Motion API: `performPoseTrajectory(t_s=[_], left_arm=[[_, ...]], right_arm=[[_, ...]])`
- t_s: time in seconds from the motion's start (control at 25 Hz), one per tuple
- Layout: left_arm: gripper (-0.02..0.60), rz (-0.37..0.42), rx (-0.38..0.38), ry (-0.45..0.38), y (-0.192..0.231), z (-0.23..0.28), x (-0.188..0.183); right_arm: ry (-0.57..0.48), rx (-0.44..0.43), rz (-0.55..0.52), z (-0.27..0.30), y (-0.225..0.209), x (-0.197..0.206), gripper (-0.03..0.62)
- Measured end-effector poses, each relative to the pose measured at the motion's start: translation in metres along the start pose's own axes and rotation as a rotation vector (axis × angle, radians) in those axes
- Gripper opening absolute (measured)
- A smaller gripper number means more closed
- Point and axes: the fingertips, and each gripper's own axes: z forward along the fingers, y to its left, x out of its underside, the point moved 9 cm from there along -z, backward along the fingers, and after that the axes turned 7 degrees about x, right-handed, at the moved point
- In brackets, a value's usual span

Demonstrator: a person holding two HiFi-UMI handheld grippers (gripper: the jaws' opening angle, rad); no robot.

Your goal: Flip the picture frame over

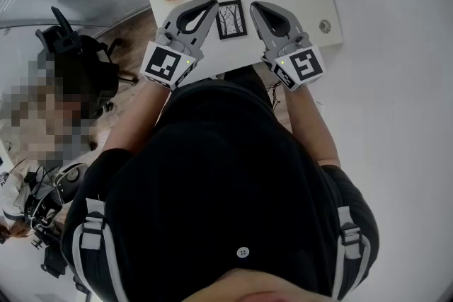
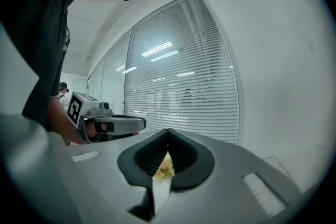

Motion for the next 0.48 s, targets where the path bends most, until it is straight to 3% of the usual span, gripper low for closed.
performPoseTrajectory(t_s=[0.48], left_arm=[[0.003, -0.003, 0.001, 0.017, 0.0005, 0.0002, 0.0031]], right_arm=[[0.008, -0.002, 0.020, -0.0006, -0.0012, 0.0027, 0.011]])
